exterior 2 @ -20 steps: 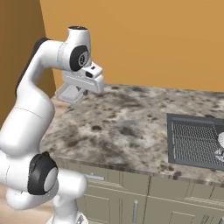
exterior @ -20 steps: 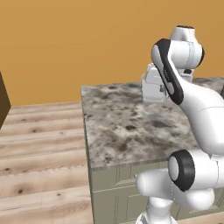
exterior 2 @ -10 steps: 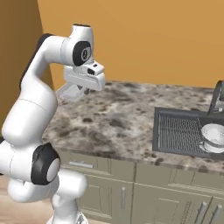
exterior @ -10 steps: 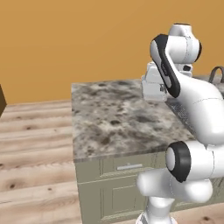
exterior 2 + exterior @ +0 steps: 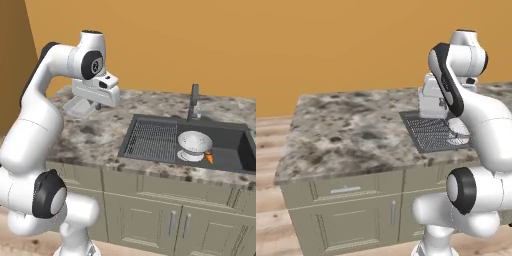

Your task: Pick the tupperware and colander and place them in the sink. Then turn on the water.

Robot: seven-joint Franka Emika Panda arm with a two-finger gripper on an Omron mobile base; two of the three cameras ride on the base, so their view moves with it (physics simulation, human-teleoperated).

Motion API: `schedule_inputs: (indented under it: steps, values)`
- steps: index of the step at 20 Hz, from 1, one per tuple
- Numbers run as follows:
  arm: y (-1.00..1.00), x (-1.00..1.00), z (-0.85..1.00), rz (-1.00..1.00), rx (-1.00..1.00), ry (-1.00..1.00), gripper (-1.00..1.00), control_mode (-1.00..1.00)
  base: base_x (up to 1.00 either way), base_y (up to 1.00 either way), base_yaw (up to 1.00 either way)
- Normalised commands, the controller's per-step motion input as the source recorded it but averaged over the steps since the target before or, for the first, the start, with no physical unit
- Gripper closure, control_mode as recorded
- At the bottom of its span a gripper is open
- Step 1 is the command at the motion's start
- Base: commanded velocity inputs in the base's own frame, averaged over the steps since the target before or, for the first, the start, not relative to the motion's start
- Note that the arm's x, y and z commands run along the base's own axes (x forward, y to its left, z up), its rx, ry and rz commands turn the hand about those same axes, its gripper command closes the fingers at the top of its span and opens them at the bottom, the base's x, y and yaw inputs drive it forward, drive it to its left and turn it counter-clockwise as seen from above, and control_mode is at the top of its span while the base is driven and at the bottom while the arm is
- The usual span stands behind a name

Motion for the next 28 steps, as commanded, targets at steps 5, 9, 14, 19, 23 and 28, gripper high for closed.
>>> schedule_inputs:
  steps: [5, 9, 14, 19, 23, 28]
  values:
    - [0.00, 0.00, 0.00, 0.00, 0.00, 0.00, 1.00, 1.00, 0.00, -1.00, 0.00]
    - [0.00, 0.00, 0.00, 0.00, 0.00, 0.00, 1.00, 1.00, 0.01, -1.00, 0.00]
    - [0.00, 0.00, 0.00, 0.00, 0.00, 0.00, 1.00, 1.00, 0.13, -1.00, 0.00]
    - [0.00, 0.00, 0.00, 0.00, 0.00, 0.00, 1.00, 1.00, 0.24, -1.00, 0.00]
    - [0.00, 0.00, 0.00, 0.00, 0.00, 0.00, 1.00, 1.00, 0.28, -0.74, 0.00]
    - [0.00, 0.00, 0.00, 0.00, 0.00, 0.00, 1.00, 1.00, 0.52, -0.11, 0.00]
